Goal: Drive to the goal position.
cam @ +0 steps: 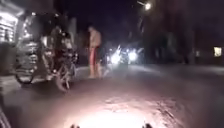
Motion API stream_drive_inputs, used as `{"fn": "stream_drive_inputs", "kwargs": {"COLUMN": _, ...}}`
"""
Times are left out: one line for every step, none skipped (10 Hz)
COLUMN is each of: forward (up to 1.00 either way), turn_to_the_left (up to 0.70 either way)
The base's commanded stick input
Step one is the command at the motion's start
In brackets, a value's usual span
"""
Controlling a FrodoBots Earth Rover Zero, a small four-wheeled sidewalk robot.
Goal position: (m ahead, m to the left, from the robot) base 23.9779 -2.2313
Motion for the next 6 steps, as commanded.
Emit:
{"fn": "stream_drive_inputs", "kwargs": {"forward": 0.0, "turn_to_the_left": 0.0}}
{"fn": "stream_drive_inputs", "kwargs": {"forward": 0.07, "turn_to_the_left": 0.0}}
{"fn": "stream_drive_inputs", "kwargs": {"forward": 0.48, "turn_to_the_left": 0.0}}
{"fn": "stream_drive_inputs", "kwargs": {"forward": 0.8, "turn_to_the_left": 0.0}}
{"fn": "stream_drive_inputs", "kwargs": {"forward": 0.85, "turn_to_the_left": 0.0}}
{"fn": "stream_drive_inputs", "kwargs": {"forward": 0.85, "turn_to_the_left": 0.0}}
